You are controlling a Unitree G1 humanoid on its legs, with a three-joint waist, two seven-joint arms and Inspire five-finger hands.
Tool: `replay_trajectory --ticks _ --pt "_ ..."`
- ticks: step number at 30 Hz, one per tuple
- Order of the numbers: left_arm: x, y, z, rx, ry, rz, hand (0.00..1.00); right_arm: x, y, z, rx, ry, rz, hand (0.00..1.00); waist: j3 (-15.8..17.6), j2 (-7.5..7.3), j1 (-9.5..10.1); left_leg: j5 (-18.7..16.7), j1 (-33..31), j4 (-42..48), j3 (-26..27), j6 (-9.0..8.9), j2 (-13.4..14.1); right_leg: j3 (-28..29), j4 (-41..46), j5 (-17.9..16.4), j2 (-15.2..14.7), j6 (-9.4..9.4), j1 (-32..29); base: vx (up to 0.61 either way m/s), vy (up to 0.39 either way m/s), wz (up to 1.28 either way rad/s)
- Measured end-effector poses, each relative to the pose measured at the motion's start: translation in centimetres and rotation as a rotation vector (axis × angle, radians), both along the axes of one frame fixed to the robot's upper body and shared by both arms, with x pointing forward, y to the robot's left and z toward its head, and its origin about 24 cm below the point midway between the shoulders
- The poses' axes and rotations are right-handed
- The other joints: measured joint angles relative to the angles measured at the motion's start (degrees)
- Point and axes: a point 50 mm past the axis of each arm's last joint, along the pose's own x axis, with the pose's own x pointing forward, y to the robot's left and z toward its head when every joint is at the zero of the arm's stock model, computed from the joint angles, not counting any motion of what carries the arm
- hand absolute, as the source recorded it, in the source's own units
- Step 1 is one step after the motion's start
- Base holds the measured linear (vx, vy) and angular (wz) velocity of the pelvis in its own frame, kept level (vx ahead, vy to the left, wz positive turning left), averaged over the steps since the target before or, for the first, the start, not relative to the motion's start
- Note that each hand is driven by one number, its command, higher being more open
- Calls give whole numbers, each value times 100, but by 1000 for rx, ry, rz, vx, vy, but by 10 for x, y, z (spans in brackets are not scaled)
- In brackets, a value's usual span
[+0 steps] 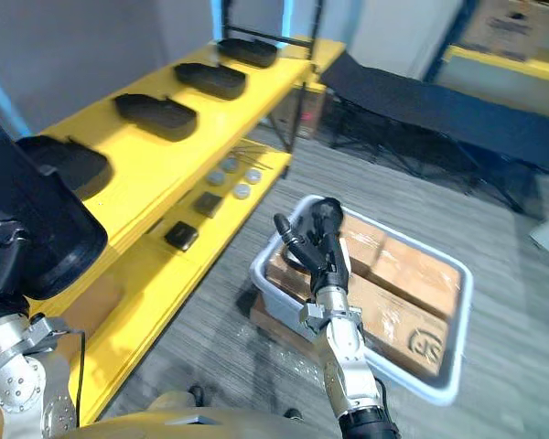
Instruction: Walk over and take three plastic housings, then place them on the shelf
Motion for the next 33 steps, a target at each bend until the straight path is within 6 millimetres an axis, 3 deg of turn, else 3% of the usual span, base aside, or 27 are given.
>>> replay_trajectory --ticks 1,4,8,13,14,16,17,18,19,20,21,22,24,26,28,29,32,33 --pt "-1 -2 -1 9 9 -27 0 1 -2 -1 -13 6 -14 100 28 45 64 143 20 -88 -42 -108 -60 -103 83 -35 -91 72 23 -26 170 105" --pt "-3 -1 -2 17 17 -31 0 1 3 -2 4 6 3 100 85 108 155 179 31 -168 29 -59 -150 -27 277 -85 -267 77 -56 14 163 3" --pt "-3 -6 -5 16 33 -60 0 0 8 -9 11 26 45 100 260 139 131 120 173 -199 229 37 -248 177 609 -250 -502 138 -154 11 120 -21" --pt "-2 -10 -4 51 44 -72 0 -3 18 -16 1 55 97 100 310 155 126 -516 -211 950 168 56 -80 285 1289 -673 -657 285 -282 47 73 -3" --pt "-1 -10 -4 62 45 -74 0 -3 19 -17 -6 63 100 100 315 139 158 -606 -206 1065 134 38 -99 269 1455 -766 -742 320 -255 105 109 27" --pt "0 -8 1 115 34 -67 0 -2 22 -18 12 65 95 100 296 -12 159 -829 -195 1168 -39 127 -395 112 1978 -1070 -1163 472 -230 151 109 55" --pt "1 -8 4 128 25 -65 0 -2 21 -18 10 58 93 100 300 -9 139 -873 -185 1179 -133 173 -476 162 2429 -1028 -1323 420 -302 157 117 73" --pt "5 -9 7 145 9 -67 0 -2 21 -18 11 59 91 100 299 5 130 -903 -178 1205 -292 223 -599 390 3063 -991 -1541 22 -515 133 161 87" --pt "9 -10 14 186 -15 -70 0 -2 18 -19 15 64 86 100 302 22 121 -912 -101 1219 -471 290 -695 1011 3789 -699 -1638 -452 -827 136 196 82" --pt "11 -10 19 216 -28 -68 0 -2 18 -19 17 62 87 100 316 8 127 -916 -31 1192 -588 335 -759 1463 4125 -445 -1637 -484 -998 162 183 85" --pt "14 -9 26 247 -53 -72 0 -2 17 -19 17 56 86 100 347 24 68 -905 83 1128 -800 404 -831 2019 4610 -152 -1612 -380 -1253 215 99 118" --pt "19 -8 38 286 -109 -73 0 -1 22 -16 32 24 112 100 345 25 -96 -949 123 1116 -1206 502 -837 2554 5146 -929 -1201 -268 -1523 211 63 131" --pt "25 -8 47 281 -176 -52 0 3 28 -10 33 -20 165 100 346 23 -139 -975 253 1028 -1519 546 -897 2713 4914 -1529 -667 -281 -1727 253 19 114" --pt "28 -9 52 270 -212 -37 0 7 31 -4 17 -50 202 100 347 47 -138 -973 458 912 -1748 538 -959 2803 4168 -1751 -249 -360 -1854 252 -6 78" --pt "29 -9 55 262 -241 -19 0 -10 21 -13 3 -28 165 100 359 70 -333 -1042 518 960 -2150 419 -959 3314 3191 -1691 274 -289 -2088 254 -82 89" --pt "30 -9 54 255 -241 -17 0 -12 19 -12 -7 -30 167 100 355 62 -417 -1071 514 994 -2246 369 -964 3473 2930 -1609 367 -212 -2117 236 -144 84" --pt "34 -18 52 241 -239 -57 0 -23 14 -11 -41 -17 186 100 282 -163 -494 -1333 570 1038 -2407 224 -1149 3584 2049 -624 395 -195 -1962 145 -186 32" --pt "35 -24 47 211 -229 -77 0 -21 9 -9 -59 -19 178 100 281 12 -509 -1414 562 1102 -2472 145 -964 3385 1792 -574 525 -188 -1793 132 -210 12"
